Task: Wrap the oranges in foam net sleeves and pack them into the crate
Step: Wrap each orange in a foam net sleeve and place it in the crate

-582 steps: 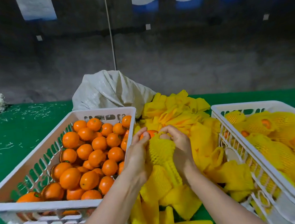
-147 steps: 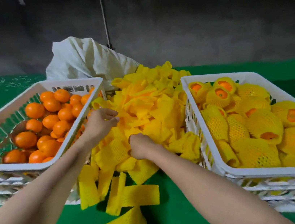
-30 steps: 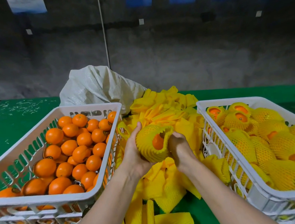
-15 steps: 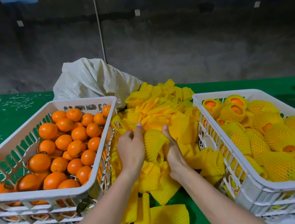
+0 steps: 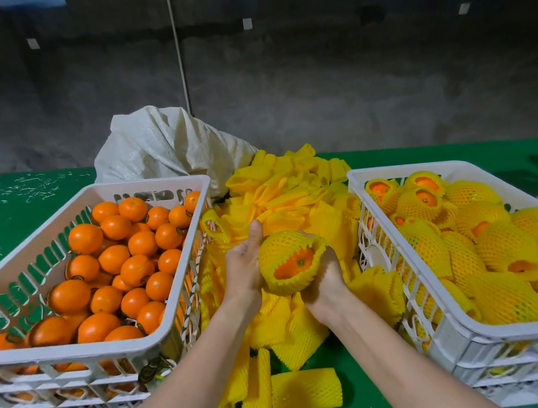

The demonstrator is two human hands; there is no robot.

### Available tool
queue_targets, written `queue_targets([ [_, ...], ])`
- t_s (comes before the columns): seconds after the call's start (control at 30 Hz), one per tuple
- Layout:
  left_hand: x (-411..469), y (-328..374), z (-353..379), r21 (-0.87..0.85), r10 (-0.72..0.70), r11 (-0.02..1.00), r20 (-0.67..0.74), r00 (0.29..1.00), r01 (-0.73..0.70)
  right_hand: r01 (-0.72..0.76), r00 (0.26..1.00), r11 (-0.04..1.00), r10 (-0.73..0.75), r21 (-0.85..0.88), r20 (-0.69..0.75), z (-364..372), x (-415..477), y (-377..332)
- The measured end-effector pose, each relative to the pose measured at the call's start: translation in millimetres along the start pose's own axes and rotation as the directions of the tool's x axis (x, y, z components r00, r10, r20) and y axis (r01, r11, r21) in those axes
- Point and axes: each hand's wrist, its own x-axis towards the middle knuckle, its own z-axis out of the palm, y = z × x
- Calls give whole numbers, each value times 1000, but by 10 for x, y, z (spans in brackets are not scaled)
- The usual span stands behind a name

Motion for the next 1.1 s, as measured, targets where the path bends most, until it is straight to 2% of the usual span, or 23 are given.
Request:
queue_targets([
  [0.07,-9,18,-1,27,-52,998,18,999,51,55,998,996,-54,-75,23,-56,-8,5],
  [0.13,9,66,-22,98,-182,979,31,983,178,124,992,980,-121,-159,24,-97,-48,-9],
  [0.17,17,97,-42,117,-282,955,61,957,274,175,984,963,-174,-205,25,-108,-75,-27],
  [0.23,8,163,-65,109,-478,878,182,859,466,317,945,892,-327,-322,24,-102,-135,-81],
  [0.3,-39,217,-42,81,-566,819,279,776,568,475,862,729,-498,-492,95,-127,-162,-100],
  [0.37,-63,200,-6,45,-553,818,336,763,573,567,793,540,-561,-622,237,-187,-153,-77],
  [0.43,-88,163,26,30,-497,853,356,792,521,577,792,475,-524,-664,314,-269,-155,-50],
  [0.5,-117,136,37,45,-457,881,332,825,470,558,811,493,-493,-667,314,-375,-163,-37],
  [0.63,-145,61,68,69,-395,918,225,891,390,584,785,473,-536,-660,311,-485,-277,51],
  [0.73,-193,-6,153,46,-326,945,191,926,323,554,831,558,-419,-618,367,-452,-357,98],
  [0.87,-239,-57,314,-86,-236,963,198,951,256,514,853,625,-445,-587,274,-401,-342,-38],
  [1.0,-259,-99,539,-189,-222,946,221,950,265,560,796,569,-572,-602,200,-481,-335,-269],
  [1.1,-297,-160,778,-154,-189,960,250,949,232,611,712,479,-681,-631,173,-657,-363,-507],
])
